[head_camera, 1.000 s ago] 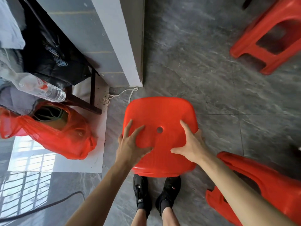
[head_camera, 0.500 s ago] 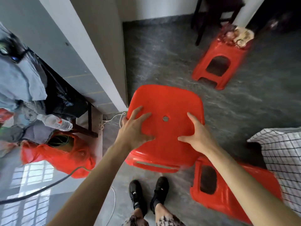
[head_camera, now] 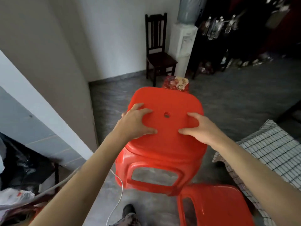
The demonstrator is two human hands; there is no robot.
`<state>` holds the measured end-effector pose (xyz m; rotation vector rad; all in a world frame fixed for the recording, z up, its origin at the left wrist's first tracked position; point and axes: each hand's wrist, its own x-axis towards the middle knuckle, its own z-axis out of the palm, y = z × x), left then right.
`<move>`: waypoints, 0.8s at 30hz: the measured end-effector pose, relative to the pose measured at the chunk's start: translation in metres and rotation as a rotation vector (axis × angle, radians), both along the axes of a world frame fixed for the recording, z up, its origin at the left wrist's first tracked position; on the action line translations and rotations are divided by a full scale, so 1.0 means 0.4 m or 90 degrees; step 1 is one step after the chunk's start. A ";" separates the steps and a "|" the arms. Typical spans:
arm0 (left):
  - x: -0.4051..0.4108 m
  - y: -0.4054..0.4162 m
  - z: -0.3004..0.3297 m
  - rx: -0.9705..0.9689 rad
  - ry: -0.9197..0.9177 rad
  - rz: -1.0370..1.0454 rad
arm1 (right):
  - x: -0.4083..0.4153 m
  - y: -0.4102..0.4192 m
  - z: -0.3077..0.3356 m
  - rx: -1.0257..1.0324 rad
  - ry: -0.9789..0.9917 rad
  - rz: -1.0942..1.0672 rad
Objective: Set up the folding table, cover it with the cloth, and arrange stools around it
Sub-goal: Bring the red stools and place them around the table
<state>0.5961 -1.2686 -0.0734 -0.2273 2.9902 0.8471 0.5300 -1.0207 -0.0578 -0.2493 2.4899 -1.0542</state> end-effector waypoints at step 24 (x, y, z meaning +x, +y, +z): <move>-0.810 -0.031 -0.014 0.013 -0.073 -0.251 | -0.572 -0.008 -0.025 0.064 -0.039 -0.238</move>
